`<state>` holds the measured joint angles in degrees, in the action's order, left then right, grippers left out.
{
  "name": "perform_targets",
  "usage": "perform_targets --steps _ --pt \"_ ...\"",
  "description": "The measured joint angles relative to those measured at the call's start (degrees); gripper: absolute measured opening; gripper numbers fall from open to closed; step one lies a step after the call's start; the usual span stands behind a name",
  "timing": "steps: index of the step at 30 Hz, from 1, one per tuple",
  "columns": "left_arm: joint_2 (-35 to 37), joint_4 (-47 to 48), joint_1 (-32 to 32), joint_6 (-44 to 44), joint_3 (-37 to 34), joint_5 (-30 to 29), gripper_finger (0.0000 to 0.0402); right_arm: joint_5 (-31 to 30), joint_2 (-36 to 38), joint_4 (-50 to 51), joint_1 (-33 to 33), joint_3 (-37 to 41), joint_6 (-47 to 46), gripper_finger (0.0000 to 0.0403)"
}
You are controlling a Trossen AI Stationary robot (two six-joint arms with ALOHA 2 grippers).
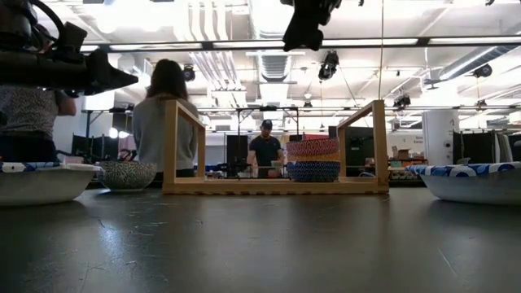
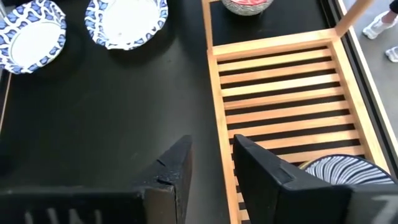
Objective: Place and stack bowls onto a shelf
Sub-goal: Stack the red patterned bowl on top of the blue patterned bowl on the shelf
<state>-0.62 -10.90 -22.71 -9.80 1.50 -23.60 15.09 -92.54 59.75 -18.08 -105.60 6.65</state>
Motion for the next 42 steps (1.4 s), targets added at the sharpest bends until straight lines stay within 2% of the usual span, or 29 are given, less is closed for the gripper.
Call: perform_targets --steps 5,10,12,16,23,28,30,36,42 --pt "0.0 -1.17 0.01 1.24 0.0 2.38 0.0134 -0.08 -0.46 -0.02 0.15 0.0 0.02 0.0099" --pt "-1.43 -1.41 0.01 11.45 0.23 4.05 0.0134 -0.16 -0.8 0.0 0.06 0.03 0.35 0.0098" --pt "-3.14 2.52 0.0 13.03 1.62 3.71 0.0134 -0.15 -0.8 0.0 0.06 0.03 0.38 0.0098" --pt "-8.04 15.66 -0.03 19.89 7.2 -1.31 0.0134 -0.16 -0.82 0.12 0.06 0.04 0.27 0.0098" --pt "-18.56 35.03 -0.01 28.96 16.05 -0.64 0.0134 -0.17 -0.85 2.58 0.06 0.07 -0.63 0.0098" --pt "-26.18 37.92 -0.01 33.15 17.56 9.03 0.0134 -0.18 -0.87 4.52 0.06 0.09 -0.56 0.0098" --pt "-29.4 37.97 0.01 33.5 18.25 11.12 0.0134 -0.19 -0.89 4.73 0.06 0.09 -0.54 0.0098" --pt "-38.05 41.79 -0.05 33.51 24.22 10.82 0.0134 -0.21 -0.89 5.21 0.06 0.09 -0.54 0.0098" --pt "-46.01 53.24 -0.07 33.27 31.52 8.08 0.0134 -0.24 -0.89 7.69 0.06 0.09 -0.5 0.0098"
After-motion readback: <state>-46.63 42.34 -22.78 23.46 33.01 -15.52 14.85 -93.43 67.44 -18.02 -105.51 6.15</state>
